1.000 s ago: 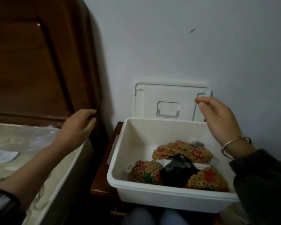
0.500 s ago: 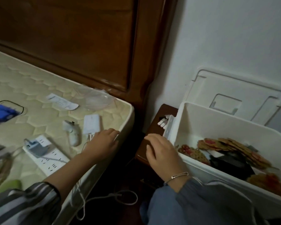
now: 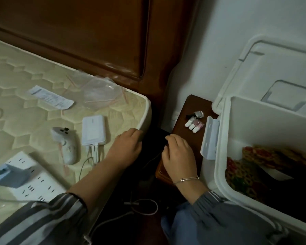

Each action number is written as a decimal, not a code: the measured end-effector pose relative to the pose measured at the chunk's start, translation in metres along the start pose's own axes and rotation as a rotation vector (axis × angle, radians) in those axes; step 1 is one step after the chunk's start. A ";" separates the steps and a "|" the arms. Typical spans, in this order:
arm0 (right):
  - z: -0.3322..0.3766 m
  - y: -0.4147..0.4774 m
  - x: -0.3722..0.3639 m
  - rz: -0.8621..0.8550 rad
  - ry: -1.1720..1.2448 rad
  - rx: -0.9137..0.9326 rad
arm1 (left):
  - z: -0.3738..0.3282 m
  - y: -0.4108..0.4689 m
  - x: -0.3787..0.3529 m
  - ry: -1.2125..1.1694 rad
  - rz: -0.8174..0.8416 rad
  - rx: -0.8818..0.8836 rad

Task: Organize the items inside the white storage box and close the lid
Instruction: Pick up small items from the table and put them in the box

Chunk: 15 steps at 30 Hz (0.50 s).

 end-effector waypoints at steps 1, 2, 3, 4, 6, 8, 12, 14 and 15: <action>-0.003 0.002 -0.003 -0.015 -0.001 -0.024 | -0.003 0.008 -0.001 -0.020 -0.010 -0.006; -0.007 0.004 -0.006 -0.027 0.000 -0.052 | -0.006 0.016 -0.002 -0.036 -0.020 -0.013; -0.011 0.006 -0.009 -0.040 -0.001 -0.076 | -0.008 0.022 -0.003 -0.048 -0.028 -0.017; -0.016 0.008 -0.011 -0.051 -0.002 -0.107 | -0.010 0.029 -0.003 -0.055 -0.033 -0.021; -0.025 0.009 -0.014 -0.089 -0.001 -0.176 | -0.014 0.039 -0.007 -0.059 -0.040 -0.031; -0.035 0.011 -0.017 -0.126 -0.003 -0.257 | -0.018 0.046 -0.011 -0.064 -0.037 -0.043; -0.057 0.015 -0.022 -0.215 0.011 -0.419 | -0.030 0.061 -0.018 -0.072 -0.036 -0.089; -0.067 0.017 -0.021 -0.284 0.062 -0.511 | -0.036 0.070 -0.020 -0.073 -0.043 -0.111; -0.072 0.017 -0.021 -0.335 0.073 -0.545 | -0.039 0.074 -0.022 -0.075 -0.044 -0.120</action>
Point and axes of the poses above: each hand's wrist, its own y-axis towards the middle knuckle, its own x-axis out of the back of the hand, z = x × y, the point moved 6 cm from there along y, towards the middle knuckle, and after that the axes turned 7 degrees about y, right-handed, at the moved point
